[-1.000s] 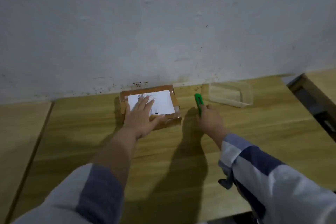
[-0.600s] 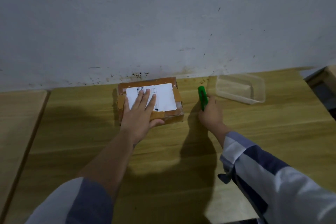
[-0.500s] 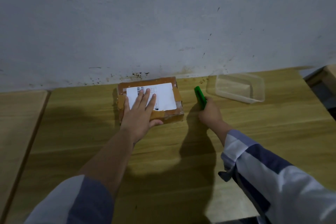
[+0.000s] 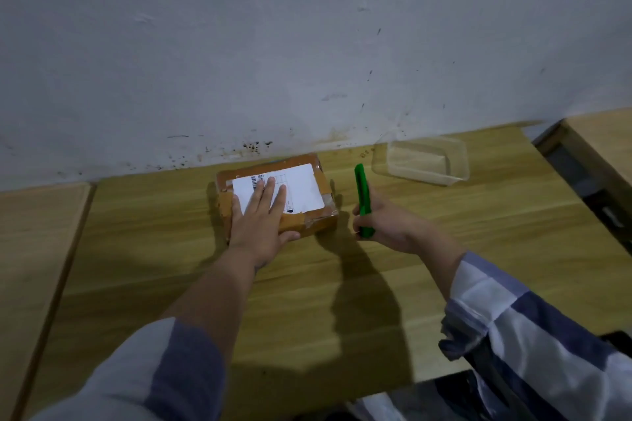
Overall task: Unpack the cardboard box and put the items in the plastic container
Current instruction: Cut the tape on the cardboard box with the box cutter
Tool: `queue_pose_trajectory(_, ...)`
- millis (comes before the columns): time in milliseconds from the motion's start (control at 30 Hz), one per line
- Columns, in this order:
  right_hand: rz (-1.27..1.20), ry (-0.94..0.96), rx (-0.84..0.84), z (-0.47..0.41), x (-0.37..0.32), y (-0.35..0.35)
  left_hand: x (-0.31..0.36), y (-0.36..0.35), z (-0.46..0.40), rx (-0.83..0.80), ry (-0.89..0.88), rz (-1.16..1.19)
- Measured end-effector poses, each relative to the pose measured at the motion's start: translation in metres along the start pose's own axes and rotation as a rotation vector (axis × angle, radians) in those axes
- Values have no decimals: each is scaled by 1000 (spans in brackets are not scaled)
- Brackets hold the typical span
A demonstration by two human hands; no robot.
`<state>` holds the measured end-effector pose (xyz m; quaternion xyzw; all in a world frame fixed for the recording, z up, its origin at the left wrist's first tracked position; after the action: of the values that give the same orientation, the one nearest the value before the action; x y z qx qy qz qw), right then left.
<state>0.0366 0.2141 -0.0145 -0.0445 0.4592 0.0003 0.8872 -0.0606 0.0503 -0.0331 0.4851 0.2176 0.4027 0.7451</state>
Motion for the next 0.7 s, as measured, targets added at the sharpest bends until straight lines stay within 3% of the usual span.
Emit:
queue_pose_trajectory(167,450,0,179,10,-10,-5,2,-5,12,1,2,2)
queue_pose_trajectory(400,871,23,346,9,-31,-18,2,-6,13,-2,-4,31)
queue_pose_trajectory(700,876,23,376,1,-28,-24,-1,-12,9,-8,0,20)
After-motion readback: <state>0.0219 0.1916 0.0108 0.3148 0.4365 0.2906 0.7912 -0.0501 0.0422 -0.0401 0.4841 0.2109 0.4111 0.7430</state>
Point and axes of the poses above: each hand's wrist, its own z-axis away from the middle knuckle, its own y-axis out of the back of the hand, x = y × z, the point moved 10 cm from there along -z, towards the middle knuckle, and after that the axes turned 15 degrees about -x, right-handed, at the moved point
